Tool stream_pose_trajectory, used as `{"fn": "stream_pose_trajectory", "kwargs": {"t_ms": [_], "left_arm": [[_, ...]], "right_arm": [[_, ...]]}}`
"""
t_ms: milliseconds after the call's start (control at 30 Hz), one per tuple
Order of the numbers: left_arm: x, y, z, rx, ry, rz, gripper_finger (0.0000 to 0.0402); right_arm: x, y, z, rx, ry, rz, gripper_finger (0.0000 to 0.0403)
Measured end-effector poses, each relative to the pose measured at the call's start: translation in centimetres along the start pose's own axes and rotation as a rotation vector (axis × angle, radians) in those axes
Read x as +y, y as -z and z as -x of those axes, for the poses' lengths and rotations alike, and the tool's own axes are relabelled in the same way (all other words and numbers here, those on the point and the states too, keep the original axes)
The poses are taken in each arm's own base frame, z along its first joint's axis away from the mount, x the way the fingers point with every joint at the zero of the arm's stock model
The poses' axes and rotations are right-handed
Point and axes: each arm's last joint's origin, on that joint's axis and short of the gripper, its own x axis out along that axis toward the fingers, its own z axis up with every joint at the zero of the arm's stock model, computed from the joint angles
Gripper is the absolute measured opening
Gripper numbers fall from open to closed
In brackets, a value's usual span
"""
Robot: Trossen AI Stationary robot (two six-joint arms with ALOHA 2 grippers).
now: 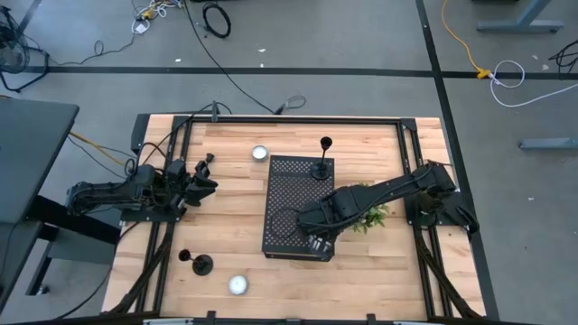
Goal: Pick & Place candle stick holders
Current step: Put the top black candle holder on the shelf aligned with the other black candle holder
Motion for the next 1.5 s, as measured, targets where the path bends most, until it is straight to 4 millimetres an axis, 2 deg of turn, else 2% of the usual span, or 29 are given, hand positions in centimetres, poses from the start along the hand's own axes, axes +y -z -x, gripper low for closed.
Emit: {"fn": "stream_pose_trajectory", "kwargs": {"t_ms": [233,600,900,1167,1500], "left_arm": [[0.0,0.0,0.0,0.000,0.000,0.000,0.0094],[0.0,0.0,0.0,0.000,0.000,0.000,0.0094],[0.0,0.0,0.0,0.002,-0.001,0.001,0.0094],[0.1,0.1,0.0,0.013,-0.006,0.002,0.0094],[0.1,0.2,0.0,0.019,-0.010,0.002,0.0094]], "right_arm": [[-0.8,-0.7,0.0,0.039,-0.046,0.011,0.0126],[-1.2,-1.1,0.3,0.010,-0.037,0.040,0.0109],[-1.8,-0.3,3.8,-0.251,0.048,0.059,0.0089],[-0.9,1.4,7.1,-0.577,0.150,0.088,0.0087],[0.0,4.8,8.9,-0.836,0.365,0.006,0.0086]]}}
